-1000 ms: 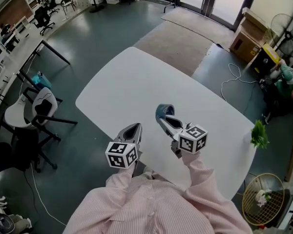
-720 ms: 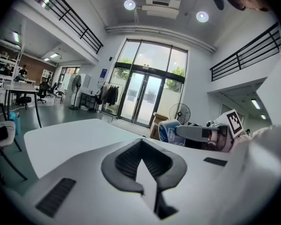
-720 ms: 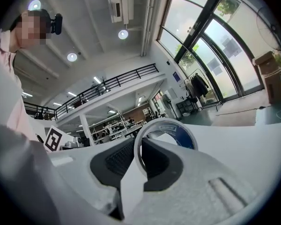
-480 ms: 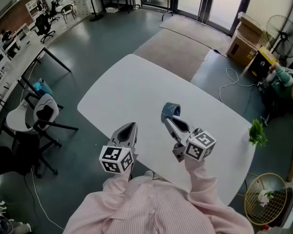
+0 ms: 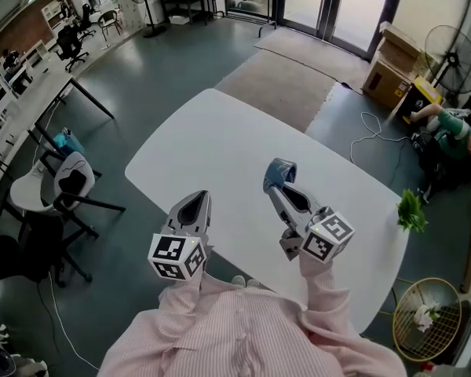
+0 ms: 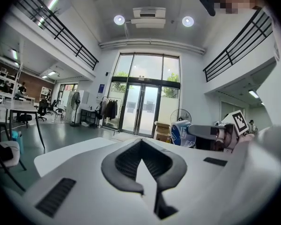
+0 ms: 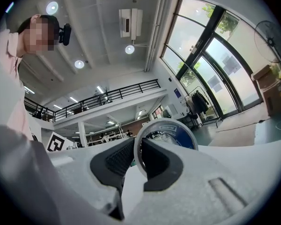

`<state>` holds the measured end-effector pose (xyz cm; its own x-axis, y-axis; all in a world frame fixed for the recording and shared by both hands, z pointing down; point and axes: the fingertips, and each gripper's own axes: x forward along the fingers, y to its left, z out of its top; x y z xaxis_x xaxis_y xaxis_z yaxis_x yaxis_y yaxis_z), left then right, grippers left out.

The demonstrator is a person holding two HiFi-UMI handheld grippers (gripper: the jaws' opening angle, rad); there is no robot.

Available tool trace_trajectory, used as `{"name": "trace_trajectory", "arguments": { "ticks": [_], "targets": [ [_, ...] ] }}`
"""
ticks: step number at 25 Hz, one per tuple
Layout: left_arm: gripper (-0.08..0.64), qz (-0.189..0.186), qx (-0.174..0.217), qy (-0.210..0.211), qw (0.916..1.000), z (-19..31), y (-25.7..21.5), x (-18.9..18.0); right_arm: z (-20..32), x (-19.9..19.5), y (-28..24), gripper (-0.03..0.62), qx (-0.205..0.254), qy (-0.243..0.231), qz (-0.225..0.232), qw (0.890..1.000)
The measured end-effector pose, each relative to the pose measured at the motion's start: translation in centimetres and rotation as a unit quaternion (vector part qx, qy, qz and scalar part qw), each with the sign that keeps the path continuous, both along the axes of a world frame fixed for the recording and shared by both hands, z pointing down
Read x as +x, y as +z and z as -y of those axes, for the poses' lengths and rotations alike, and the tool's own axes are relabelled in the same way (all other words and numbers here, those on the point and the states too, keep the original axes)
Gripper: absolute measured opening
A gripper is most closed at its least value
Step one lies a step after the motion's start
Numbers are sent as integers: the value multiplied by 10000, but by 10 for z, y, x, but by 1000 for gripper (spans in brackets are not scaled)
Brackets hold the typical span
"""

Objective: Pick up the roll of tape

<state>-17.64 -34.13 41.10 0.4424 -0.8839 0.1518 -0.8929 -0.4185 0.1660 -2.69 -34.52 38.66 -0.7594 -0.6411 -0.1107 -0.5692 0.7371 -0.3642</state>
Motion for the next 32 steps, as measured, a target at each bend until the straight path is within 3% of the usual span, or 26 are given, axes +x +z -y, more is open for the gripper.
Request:
{"name": "trace_trajectory", "arguments": {
  "ticks": [15, 32],
  "targets": [
    [1, -71, 230, -194, 9995, -14, -19, -8, -9, 22, -17, 52, 191, 279, 120, 9994],
    [0, 11, 219, -178, 9996, -11, -20, 2, -9, 37, -17, 52, 186, 361, 94, 9991]
  ]
}}
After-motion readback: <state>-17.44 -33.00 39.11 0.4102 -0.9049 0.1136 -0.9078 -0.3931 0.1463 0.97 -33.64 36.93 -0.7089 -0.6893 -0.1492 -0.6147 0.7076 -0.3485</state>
